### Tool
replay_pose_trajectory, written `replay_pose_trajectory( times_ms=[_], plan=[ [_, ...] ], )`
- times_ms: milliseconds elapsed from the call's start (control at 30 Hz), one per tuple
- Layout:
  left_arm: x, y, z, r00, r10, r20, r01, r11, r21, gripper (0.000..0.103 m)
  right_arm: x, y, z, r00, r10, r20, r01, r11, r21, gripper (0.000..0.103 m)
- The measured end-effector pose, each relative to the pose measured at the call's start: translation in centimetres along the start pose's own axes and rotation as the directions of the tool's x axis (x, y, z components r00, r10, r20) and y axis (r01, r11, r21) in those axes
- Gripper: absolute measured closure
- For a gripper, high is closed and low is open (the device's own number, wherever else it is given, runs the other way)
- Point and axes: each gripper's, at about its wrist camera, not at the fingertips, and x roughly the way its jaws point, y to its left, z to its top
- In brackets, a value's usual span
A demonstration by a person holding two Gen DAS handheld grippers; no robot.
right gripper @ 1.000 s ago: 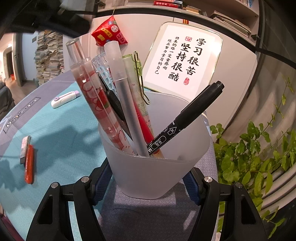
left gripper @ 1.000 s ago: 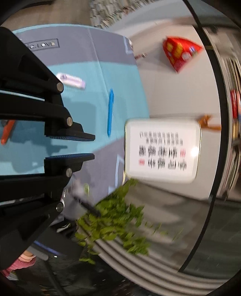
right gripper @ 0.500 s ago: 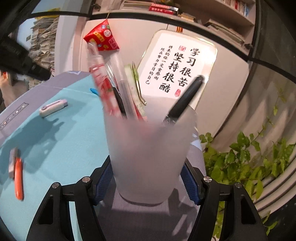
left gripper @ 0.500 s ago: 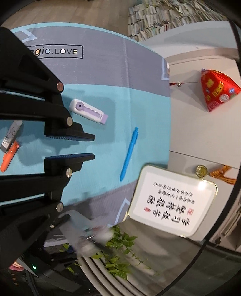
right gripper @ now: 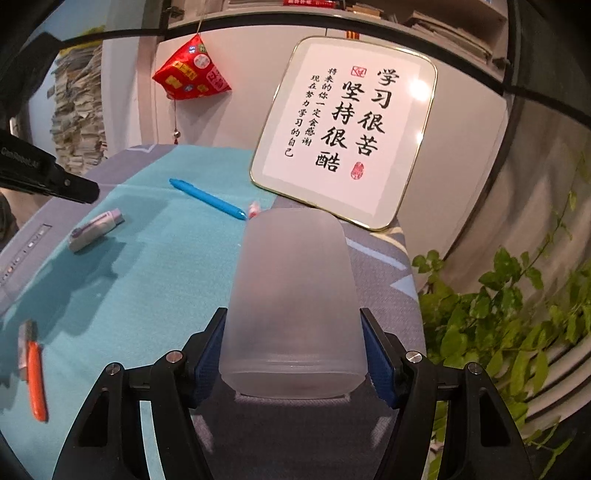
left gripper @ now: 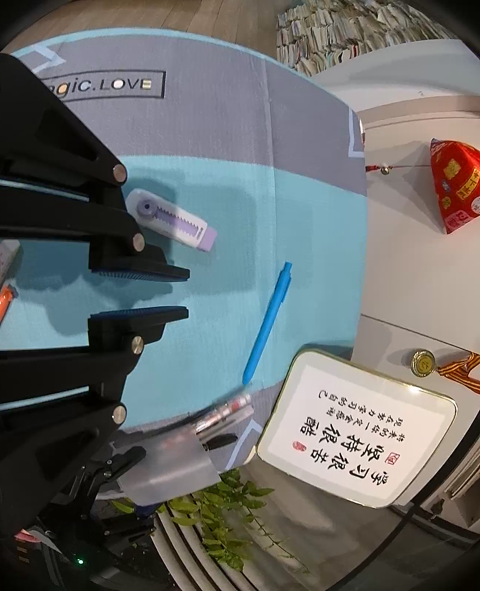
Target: Organize stationery
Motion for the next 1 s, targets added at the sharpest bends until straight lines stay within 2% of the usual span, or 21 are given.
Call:
replay_pose_trajectory(
  times_ms=[100, 167, 200, 267, 333, 400, 433, 467, 567, 667, 700, 733, 767, 833, 900, 1000],
  plan=[
    [-0.1, 0.0, -0.1, 1.000, -0.005, 0.008, 0.005, 1.000, 0.003, 0.092, 0.3, -0.4, 0.6, 0.997, 0.059, -0.052, -0.060, 0.998, -0.014, 0.030],
    [-0.2, 0.2, -0.3, 1.000, -0.009, 0.010, 0.009, 1.000, 0.003, 0.092, 0.4, -0.9, 1.3, 0.991, 0.087, -0.102, -0.090, 0.996, -0.023, 0.021],
    [-0.3, 0.3, -0.3, 1.000, -0.014, 0.011, 0.014, 1.000, 0.002, 0.092, 0.3, -1.2, 1.9, 0.989, 0.094, -0.118, -0.097, 0.995, -0.022, 0.020],
    [-0.5, 0.5, -0.2, 1.000, -0.023, 0.019, 0.023, 1.000, 0.002, 0.092, 0.4, -1.8, 3.6, 0.976, 0.134, -0.173, -0.137, 0.990, -0.009, 0.012],
    [-0.9, 0.8, -0.1, 0.999, -0.018, 0.038, 0.018, 1.000, -0.004, 0.092, 1.2, -2.5, 5.5, 0.958, 0.154, -0.241, -0.156, 0.988, 0.012, 0.012],
    [-1.2, 1.1, -0.1, 0.999, -0.023, 0.049, 0.024, 1.000, -0.011, 0.092, 3.1, -2.8, 7.1, 0.917, 0.176, -0.359, -0.174, 0.984, 0.036, 0.012],
    [-1.3, 1.3, -0.2, 0.998, -0.032, 0.050, 0.033, 0.999, -0.017, 0.092, 4.2, -2.9, 7.6, 0.890, 0.182, -0.417, -0.179, 0.983, 0.047, 0.012],
    [-1.5, 1.4, -0.2, 0.998, -0.040, 0.053, 0.041, 0.999, -0.022, 0.092, 5.8, -2.9, 8.2, 0.855, 0.172, -0.490, -0.167, 0.984, 0.054, 0.012],
    [-1.7, 1.9, -0.2, 0.997, -0.040, 0.065, 0.041, 0.999, -0.019, 0.092, 8.9, -2.6, 9.4, 0.803, 0.135, -0.580, -0.129, 0.990, 0.051, 0.012],
    [-1.5, 2.6, -0.2, 0.998, -0.032, 0.058, 0.034, 0.999, -0.025, 0.092, 11.3, -1.5, 9.9, 0.766, 0.092, -0.637, -0.104, 0.994, 0.018, 0.014],
    [-1.4, 2.9, -0.2, 0.998, -0.032, 0.054, 0.033, 0.999, -0.028, 0.092, 11.9, -1.2, 9.9, 0.754, 0.069, -0.654, -0.092, 0.996, 0.000, 0.018],
    [-1.3, 3.2, -0.1, 0.998, -0.030, 0.053, 0.032, 0.999, -0.032, 0.092, 12.5, -0.9, 9.8, 0.737, 0.076, -0.671, -0.097, 0.995, 0.005, 0.031],
    [-1.3, 3.5, -0.1, 0.998, -0.027, 0.054, 0.029, 0.999, -0.035, 0.092, 12.8, -0.7, 10.0, 0.723, 0.071, -0.687, -0.087, 0.996, 0.011, 0.032],
    [-1.5, 4.0, -0.1, 0.998, -0.024, 0.057, 0.026, 0.999, -0.041, 0.092, 12.6, -0.2, 10.5, 0.735, 0.048, -0.677, -0.074, 0.997, -0.009, 0.033],
    [-1.6, 4.3, -0.1, 0.998, -0.020, 0.061, 0.022, 0.999, -0.046, 0.092, 11.6, 0.1, 11.0, 0.765, 0.023, -0.644, -0.059, 0.998, -0.035, 0.033],
    [-1.7, 4.2, -0.1, 0.998, -0.015, 0.067, 0.018, 0.999, -0.048, 0.092, 9.4, 0.2, 11.9, 0.830, 0.039, -0.557, -0.060, 0.998, -0.021, 0.033]
  ],
)
